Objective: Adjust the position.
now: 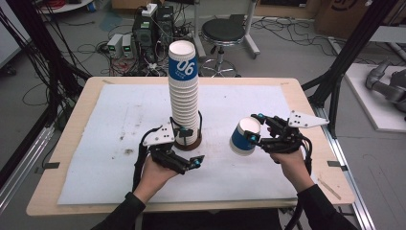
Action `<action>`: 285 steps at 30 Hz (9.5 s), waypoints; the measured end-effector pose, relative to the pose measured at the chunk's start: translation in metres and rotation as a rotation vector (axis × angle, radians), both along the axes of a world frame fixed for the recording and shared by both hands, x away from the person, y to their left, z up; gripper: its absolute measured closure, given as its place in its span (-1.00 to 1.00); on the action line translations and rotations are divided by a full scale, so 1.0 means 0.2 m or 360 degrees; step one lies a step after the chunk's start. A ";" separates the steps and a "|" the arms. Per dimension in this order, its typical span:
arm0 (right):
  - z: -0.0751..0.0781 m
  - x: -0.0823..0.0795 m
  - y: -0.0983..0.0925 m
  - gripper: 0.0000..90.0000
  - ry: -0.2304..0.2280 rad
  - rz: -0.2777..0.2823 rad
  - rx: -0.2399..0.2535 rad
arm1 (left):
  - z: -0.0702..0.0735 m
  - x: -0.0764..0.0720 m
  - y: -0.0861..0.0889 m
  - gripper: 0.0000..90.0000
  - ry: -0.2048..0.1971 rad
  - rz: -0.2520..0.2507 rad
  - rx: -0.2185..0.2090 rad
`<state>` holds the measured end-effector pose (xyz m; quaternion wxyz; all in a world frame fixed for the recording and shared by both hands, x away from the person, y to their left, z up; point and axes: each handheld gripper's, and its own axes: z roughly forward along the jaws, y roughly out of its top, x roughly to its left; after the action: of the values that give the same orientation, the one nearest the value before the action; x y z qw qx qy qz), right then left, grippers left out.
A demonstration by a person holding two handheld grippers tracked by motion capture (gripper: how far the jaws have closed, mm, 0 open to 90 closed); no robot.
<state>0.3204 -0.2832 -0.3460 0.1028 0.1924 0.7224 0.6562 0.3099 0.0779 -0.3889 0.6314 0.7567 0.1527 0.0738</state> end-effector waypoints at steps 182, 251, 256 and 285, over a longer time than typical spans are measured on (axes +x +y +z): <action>-0.02 -0.02 0.21 -0.34 0.0127 0.0557 -0.0444 | 0.12 0.02 -0.15 -0.75 0.0033 -0.0329 -0.0100; -0.11 -0.06 0.34 -0.33 0.0124 0.0607 -0.0441 | 0.20 -0.02 -0.15 -0.66 0.0024 -0.0382 -0.0188; -0.12 -0.06 0.34 -0.32 0.0144 0.0610 -0.0318 | 0.19 -0.01 -0.17 -0.66 0.0067 -0.0387 -0.0268; -0.13 -0.08 0.34 -0.53 0.0072 0.0526 -0.0282 | 0.21 0.01 -0.16 -0.53 0.0031 -0.0362 -0.0225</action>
<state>0.3049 -0.2161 -0.3716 -0.0064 0.0760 0.8012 0.5935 0.3109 0.0457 -0.3463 0.6858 0.7235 0.0768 -0.0167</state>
